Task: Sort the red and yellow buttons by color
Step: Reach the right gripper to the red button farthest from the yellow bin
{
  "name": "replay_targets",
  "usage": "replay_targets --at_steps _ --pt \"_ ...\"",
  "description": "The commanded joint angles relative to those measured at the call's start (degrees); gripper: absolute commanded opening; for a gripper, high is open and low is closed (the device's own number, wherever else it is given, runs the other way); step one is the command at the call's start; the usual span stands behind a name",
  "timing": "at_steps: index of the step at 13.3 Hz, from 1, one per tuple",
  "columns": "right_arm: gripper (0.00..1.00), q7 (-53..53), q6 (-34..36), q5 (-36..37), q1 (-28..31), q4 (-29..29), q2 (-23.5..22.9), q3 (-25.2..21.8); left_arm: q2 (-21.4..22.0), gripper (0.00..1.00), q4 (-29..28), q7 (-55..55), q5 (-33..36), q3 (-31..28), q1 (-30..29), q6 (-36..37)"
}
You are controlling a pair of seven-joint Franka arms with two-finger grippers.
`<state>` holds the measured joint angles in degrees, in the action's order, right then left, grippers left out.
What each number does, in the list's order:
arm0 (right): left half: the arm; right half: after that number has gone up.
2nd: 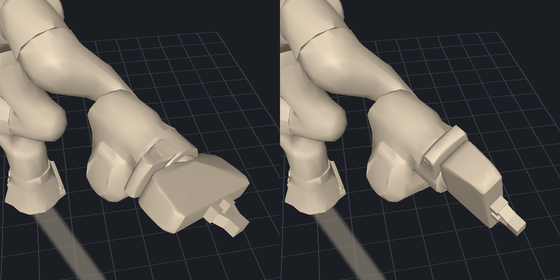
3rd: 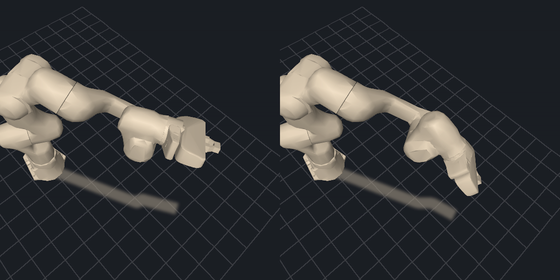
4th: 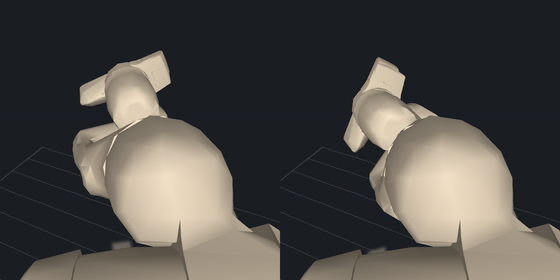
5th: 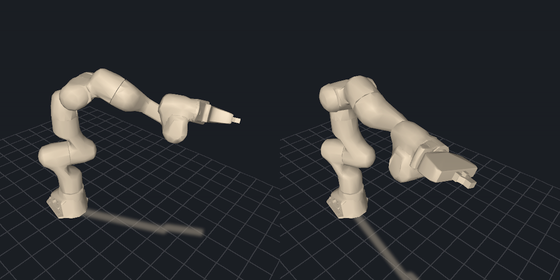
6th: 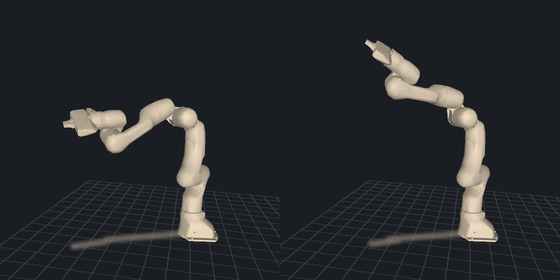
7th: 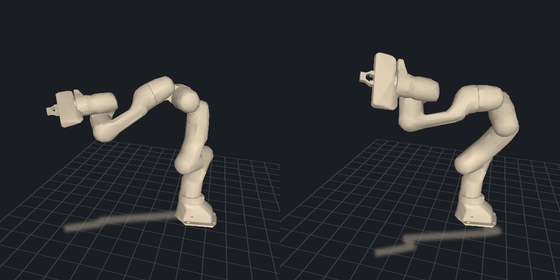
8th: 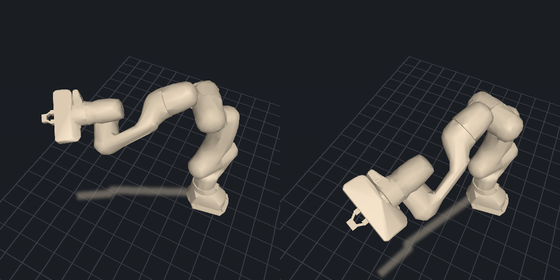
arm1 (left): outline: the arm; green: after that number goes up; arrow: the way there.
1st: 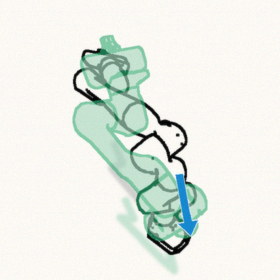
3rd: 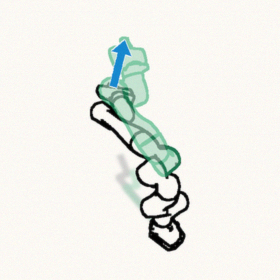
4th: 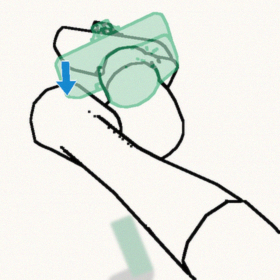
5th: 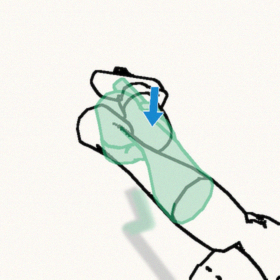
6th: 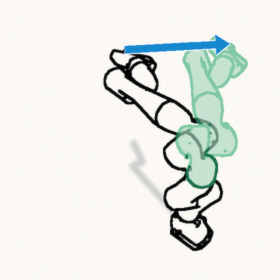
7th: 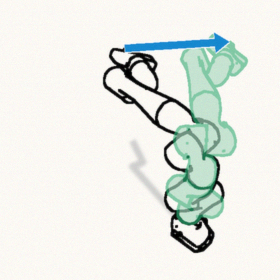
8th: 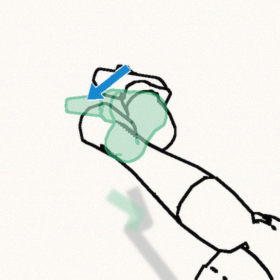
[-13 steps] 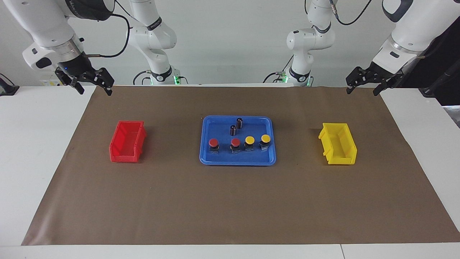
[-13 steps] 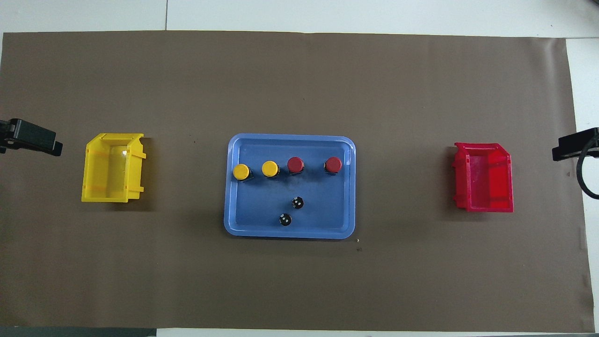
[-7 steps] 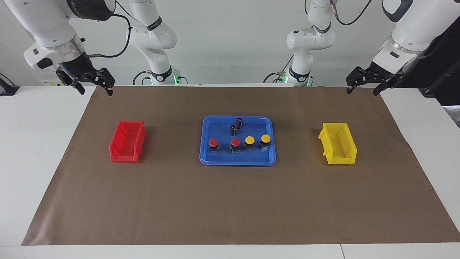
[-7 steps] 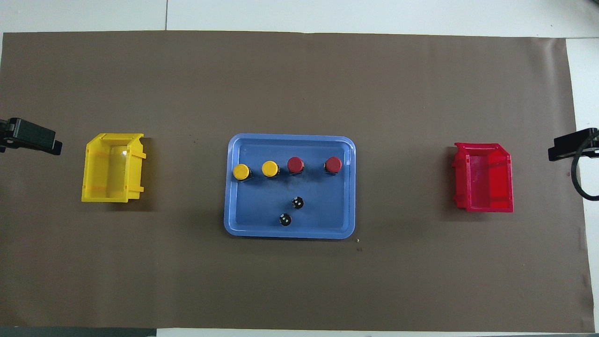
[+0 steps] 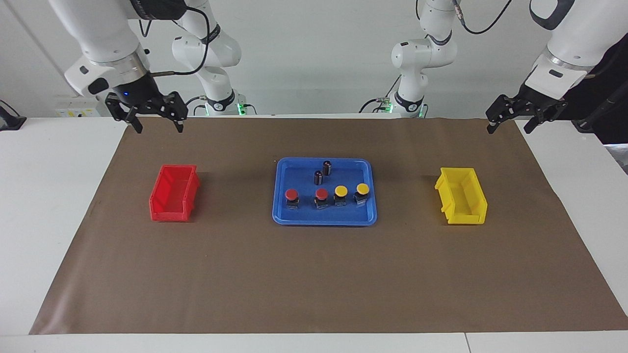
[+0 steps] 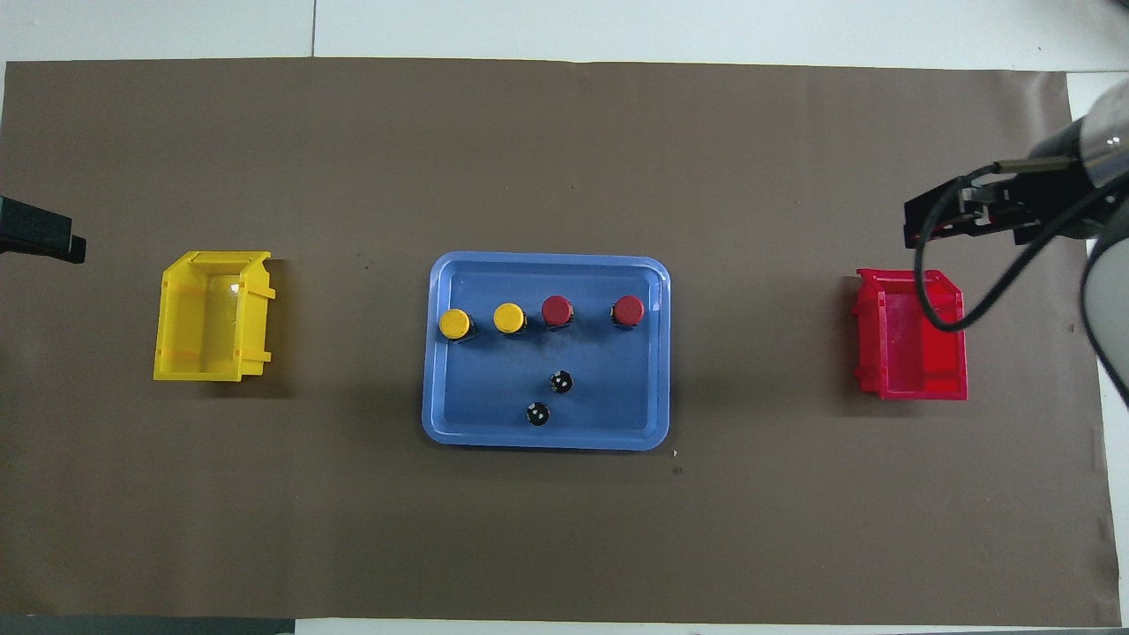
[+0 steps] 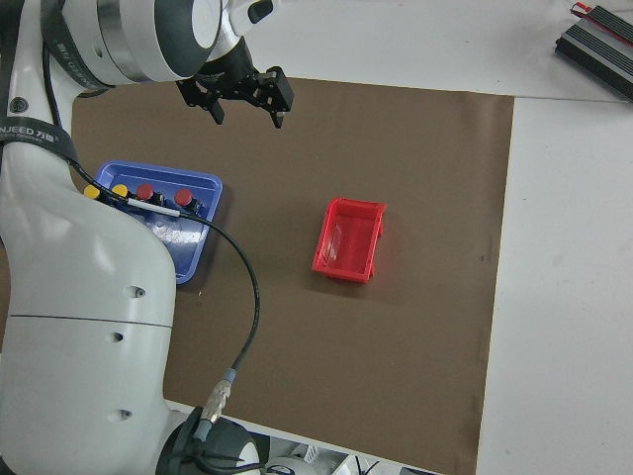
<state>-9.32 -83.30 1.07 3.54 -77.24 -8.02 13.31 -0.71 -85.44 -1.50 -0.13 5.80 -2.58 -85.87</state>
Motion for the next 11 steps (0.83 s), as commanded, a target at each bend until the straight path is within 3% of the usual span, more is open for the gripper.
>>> replay_targets --at_steps 1,3,6,11 --pt "1.0 -10.4 -2.7 1.5 -7.7 5.5 -8.0 1.8 1.3 1.0 -2.4 1.1 1.3 0.2 0.4 -1.6" --pt "1.0 -19.3 -11.9 6.1 -14.2 2.9 -11.7 1.9 1.4 1.0 -2.5 1.2 1.1 0.3 0.0 -1.3" --pt "1.0 -24.1 -25.7 6.2 -16.6 -11.1 -10.6 2.0 1.6 1.0 -3.1 0.9 1.1 0.2 -0.2 -1.1" --pt "1.0 -26.7 -36.2 6.8 -19.0 -25.5 -7.0 2.0 1.9 1.0 -3.5 0.9 1.1 0.2 -0.2 -1.0"
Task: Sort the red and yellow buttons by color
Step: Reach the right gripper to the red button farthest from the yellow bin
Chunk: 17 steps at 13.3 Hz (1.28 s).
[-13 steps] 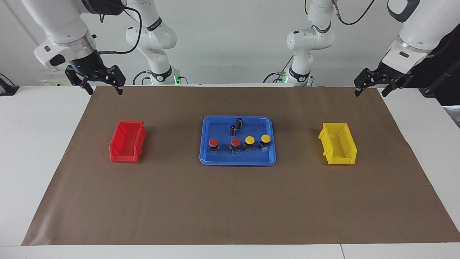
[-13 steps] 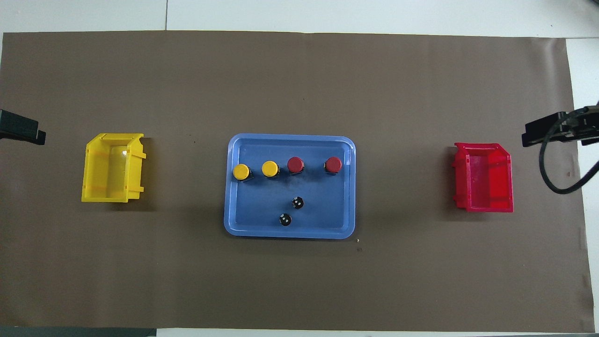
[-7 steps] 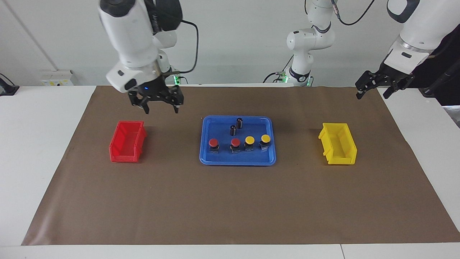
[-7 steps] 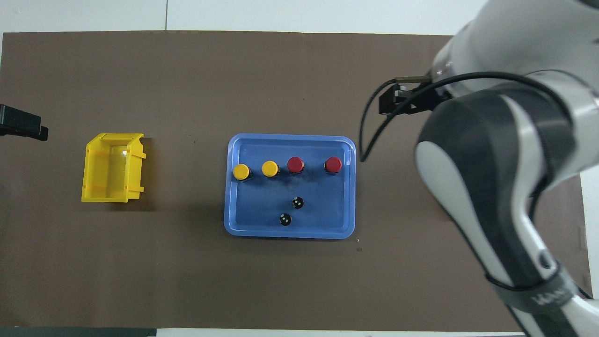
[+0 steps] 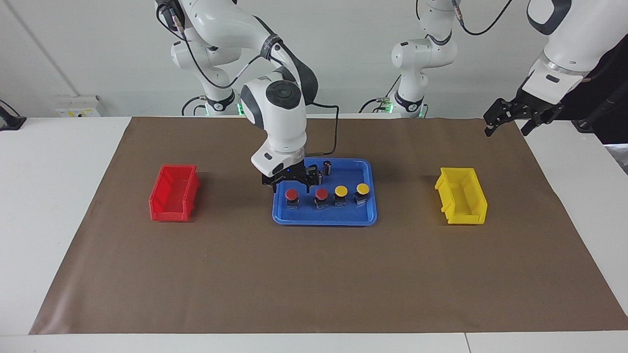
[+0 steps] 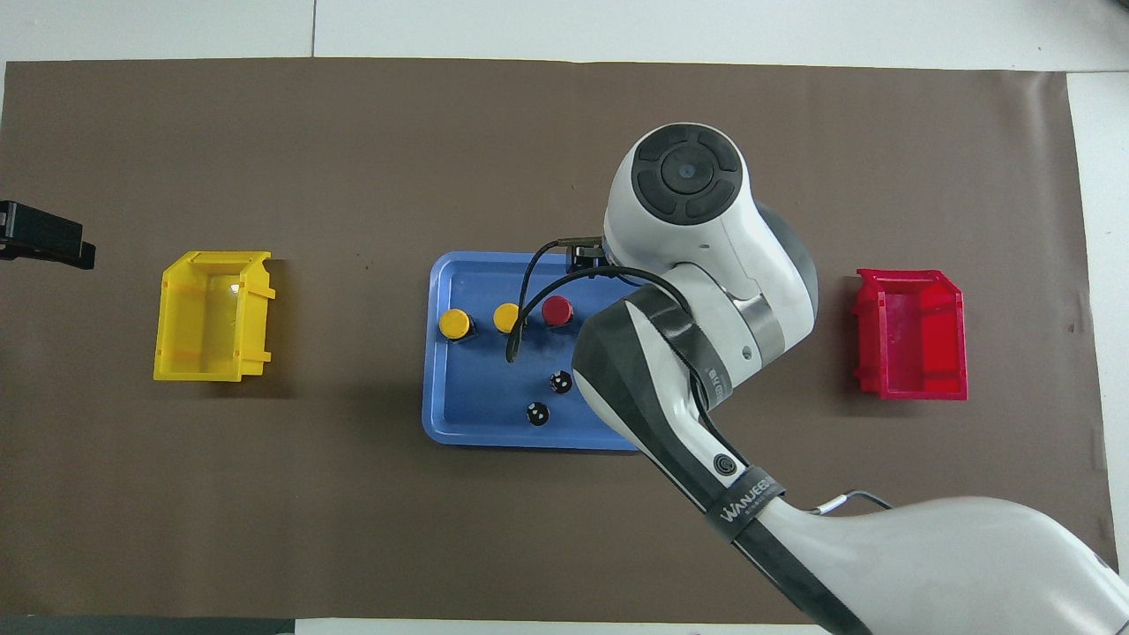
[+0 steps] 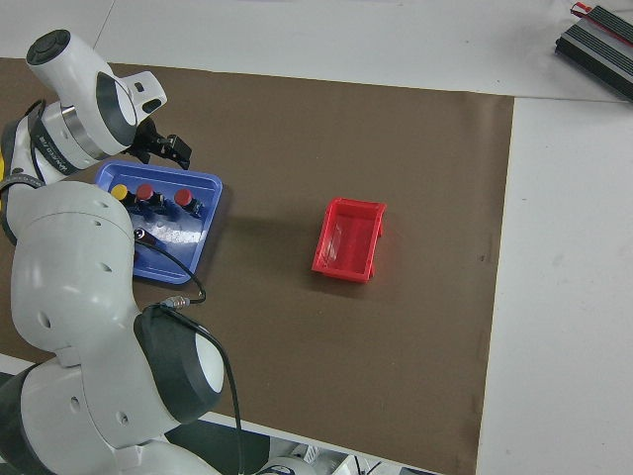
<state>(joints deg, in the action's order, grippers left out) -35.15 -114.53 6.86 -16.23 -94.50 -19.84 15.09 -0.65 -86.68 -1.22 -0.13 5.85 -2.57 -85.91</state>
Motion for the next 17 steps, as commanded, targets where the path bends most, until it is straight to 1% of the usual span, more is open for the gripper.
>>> replay_targets --at_steps 1,2,4,6,10,14,15,16,17 --pt "0.98 -0.9 -7.7 1.1 1.0 -11.3 5.7 0.2 1.9 1.0 -2.3 0.6 1.1 0.1 -0.2 -0.8" --pt "0.95 -0.9 -9.3 1.1 0.9 -14.2 6.7 0.2 2.1 1.0 -2.8 0.7 1.1 0.1 -0.2 -0.8" --pt "0.91 -0.9 -11.8 1.1 0.9 -16.9 7.5 0.2 2.6 1.0 -3.4 0.5 1.1 0.1 -0.2 -0.7" --pt "0.87 -1.0 -14.1 1.1 0.6 -17.1 6.4 0.2 2.6 1.0 -3.6 0.6 1.2 0.1 -0.1 -0.7" --pt "0.86 -1.0 -17.8 1.1 0.8 -17.3 4.3 0.2 2.7 1.0 -3.8 0.7 1.2 0.1 -0.1 -0.6" --pt "0.82 0.7 -18.0 1.6 1.4 -17.5 4.1 0.2 3.2 1.0 -4.6 0.6 1.2 0.1 -0.2 -0.9" --pt "0.8 0.8 -18.1 1.6 1.2 -17.6 3.8 0.1 3.2 1.0 -5.0 0.6 1.2 0.1 -0.3 -1.3" --pt "0.75 0.8 -18.2 1.7 1.1 -17.7 3.6 0.1 3.3 1.0 -5.1 0.6 1.2 0.1 -0.3 -1.5" --pt "0.67 1.0 -18.3 1.8 1.1 -17.7 3.4 0.1 3.5 1.0 -5.5 0.6 1.2 0.1 -0.3 -1.5"
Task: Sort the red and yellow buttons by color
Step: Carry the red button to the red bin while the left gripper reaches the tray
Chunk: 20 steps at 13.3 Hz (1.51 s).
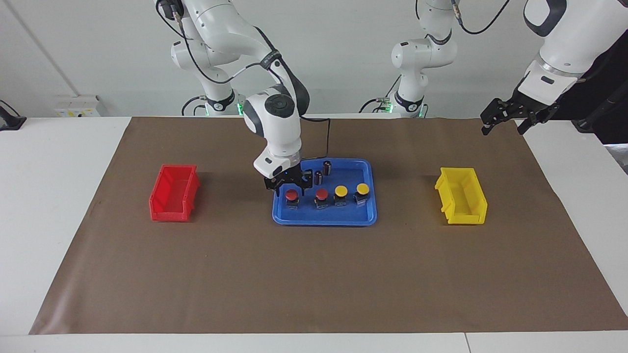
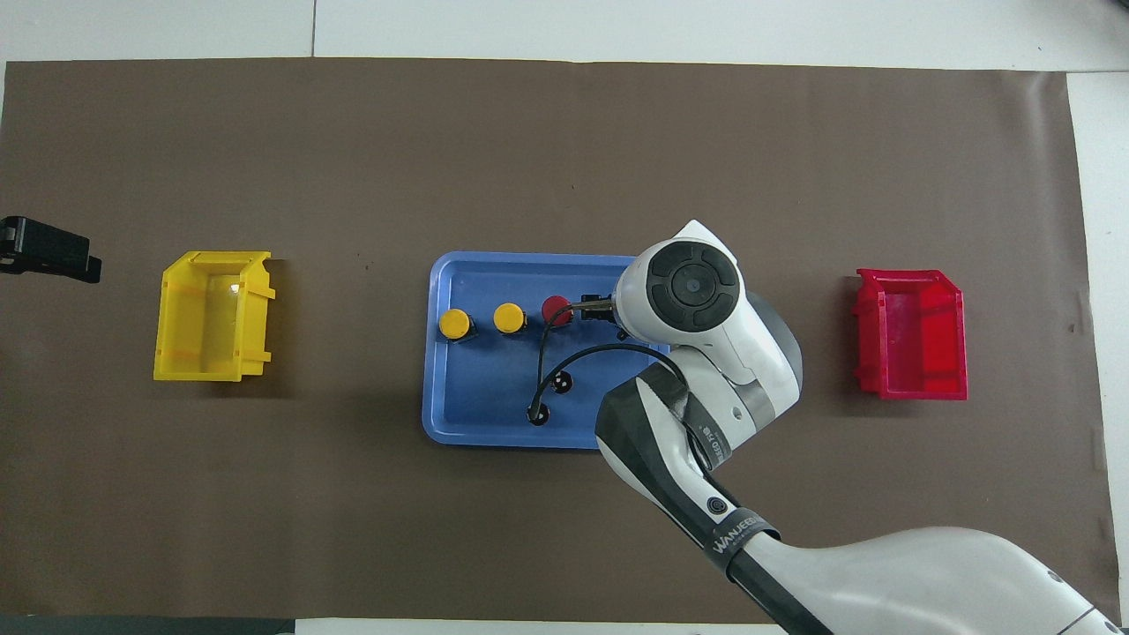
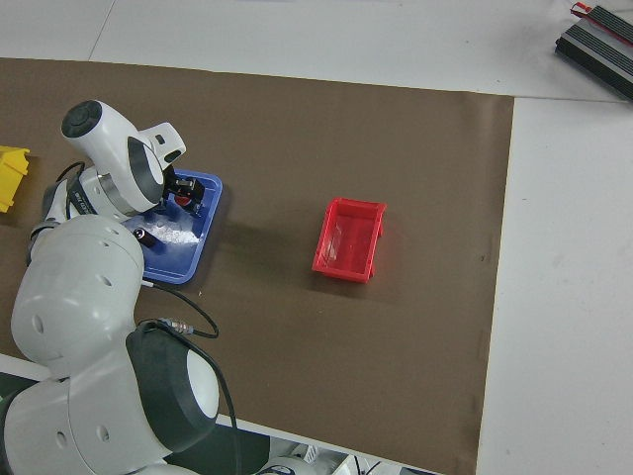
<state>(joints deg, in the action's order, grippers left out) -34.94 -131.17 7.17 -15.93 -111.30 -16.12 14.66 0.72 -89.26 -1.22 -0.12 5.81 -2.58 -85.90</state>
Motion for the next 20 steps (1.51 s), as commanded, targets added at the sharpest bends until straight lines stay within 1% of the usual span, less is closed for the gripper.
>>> replay_targets --at_steps 1,3,4,5,6,7,8,9,10,11,12,13,15,17,20 --pt "0.56 0.8 -1.8 1.6 0.9 -0.9 -0.8 0.5 2.3 1.0 -3.4 0.6 1.2 0.2 -0.3 -1.6" --pt "0.39 0.8 -1.5 2.1 0.9 0.0 -1.3 0.5 2.5 1.0 -3.6 0.5 1.1 0.1 -0.3 -1.6" --pt "0.28 0.8 -0.1 2.1 1.0 2.1 -1.4 0.5 2.5 1.0 -3.6 0.5 1.2 0.2 -0.3 -1.6" --pt "0.19 0.8 2.8 2.1 1.2 5.0 -1.5 0.6 2.5 1.0 -3.6 0.5 1.2 0.2 -0.3 -1.6" --pt "0.16 0.9 6.8 2.1 1.3 9.2 -2.4 0.6 2.5 1.0 -3.7 0.9 1.1 0.2 -0.3 -2.0" --pt "0.16 1.4 11.1 2.1 1.7 13.2 -2.7 0.5 2.7 1.0 -4.9 1.4 1.1 0.2 -0.2 -3.9" --pt "0.16 4.1 15.0 2.0 3.0 15.6 -2.1 0.5 4.4 1.0 -8.4 3.0 0.9 0.4 0.7 -7.6" --pt "0.16 8.4 18.6 1.7 5.1 15.5 0.9 0.5 6.4 1.0 -14.6 8.0 0.8 0.9 3.1 -13.6" --pt "0.16 14.0 21.6 1.3 8.2 13.7 4.4 0.5 7.7 1.0 -20.2 13.9 0.8 0.9 7.7 -19.7" --pt "0.16 19.8 24.7 1.1 11.8 11.6 7.7 0.5 7.0 0.99 -23.4 18.3 0.8 0.9 10.9 -23.2" --pt "0.16 24.9 26.6 1.1 14.6 9.7 10.2 0.5 5.7 0.97 -24.8 21.0 0.8 0.9 14.0 -24.8" --pt "0.16 29.4 26.8 1.1 17.7 6.8 12.8 0.5 4.6 0.94 -26.3 23.5 0.7 0.9 16.3 -26.6" --pt "0.17 37.5 26.1 1.0 24.6 2.3 15.5 0.5 1.3 0.88 -27.9 29.8 0.7 0.9 20.7 -31.9" --pt "0.17 42.8 24.2 0.4 29.3 -0.8 16.7 0.5 -2.0 0.82 -28.2 35.2 0.7 0.9 23.9 -36.4" --pt "0.17 48.9 15.7 0.1 33.8 -10.3 20.1 0.2 -5.5 0.81 -28.2 40.2 0.7 0.9 27.4 -40.8"
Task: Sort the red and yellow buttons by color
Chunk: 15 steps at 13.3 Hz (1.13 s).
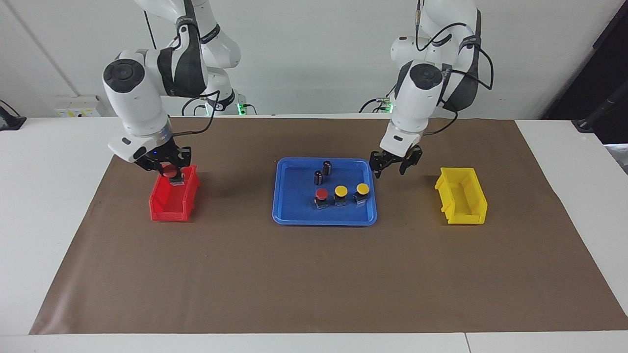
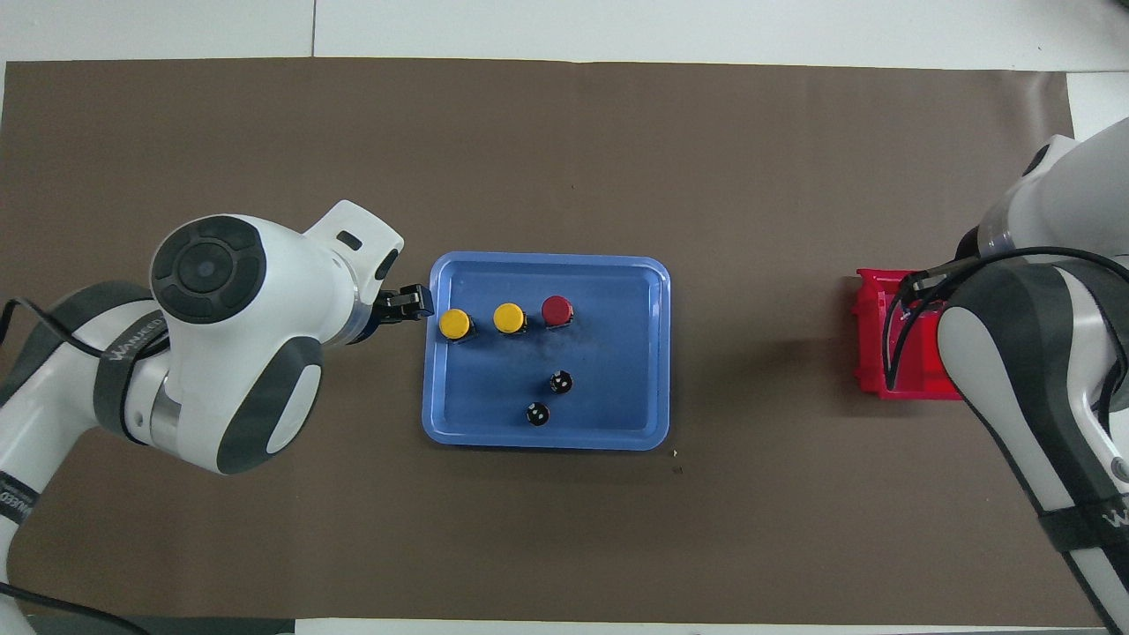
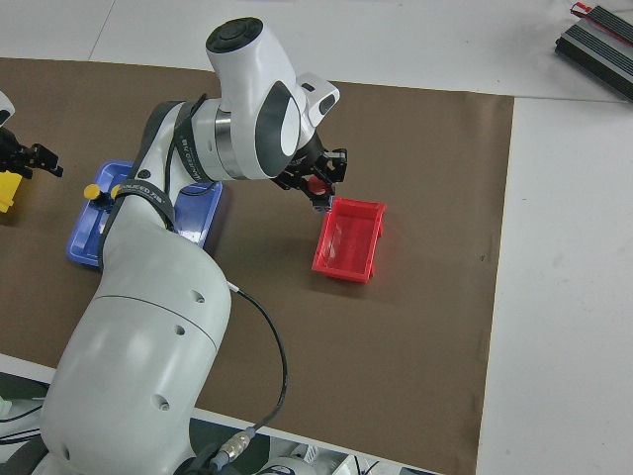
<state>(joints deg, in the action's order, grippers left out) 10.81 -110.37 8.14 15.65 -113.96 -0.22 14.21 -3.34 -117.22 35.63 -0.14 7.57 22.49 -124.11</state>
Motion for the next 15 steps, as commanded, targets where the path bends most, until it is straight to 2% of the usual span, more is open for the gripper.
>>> replay_targets --at_steps 1,4,9,10,12,13,14,15 --pt "0.17 4.9 -7.9 -2.3 3.2 -10.3 5.3 0.4 -1.6 0.81 -0.3 4.1 0.7 -0.9 2.9 -3.5" --pt "0.17 6.7 -14.4 -5.2 4.7 -16.9 7.3 0.3 -4.3 0.81 -0.6 4.6 0.7 -0.9 4.2 -5.8" --pt "0.17 5.4 -26.2 -5.2 4.4 -25.7 7.9 0.0 -4.7 0.79 -2.1 5.4 0.7 -0.9 4.4 -7.6" --pt "0.17 5.5 -26.8 -5.2 4.7 -26.7 7.3 -0.1 -4.7 0.78 -2.4 5.4 0.7 -0.9 4.4 -7.9" --pt "0.17 6.1 -29.5 -5.2 4.8 -28.1 6.7 -0.1 -4.8 0.69 -2.5 5.5 0.7 -0.9 4.3 -9.6" --pt "0.26 6.1 -29.6 -5.2 4.9 -28.2 6.7 -0.1 -4.8 0.68 -2.5 5.4 0.7 -0.9 4.3 -9.7" --pt "0.49 6.4 -29.5 -5.2 4.9 -28.2 6.7 -0.1 -4.9 0.68 -2.8 5.5 0.7 -0.9 4.4 -9.8" --pt "0.78 6.6 -29.2 -5.2 4.9 -27.8 6.7 -0.1 -5.2 0.68 -2.9 5.6 0.7 -0.9 4.4 -9.8"
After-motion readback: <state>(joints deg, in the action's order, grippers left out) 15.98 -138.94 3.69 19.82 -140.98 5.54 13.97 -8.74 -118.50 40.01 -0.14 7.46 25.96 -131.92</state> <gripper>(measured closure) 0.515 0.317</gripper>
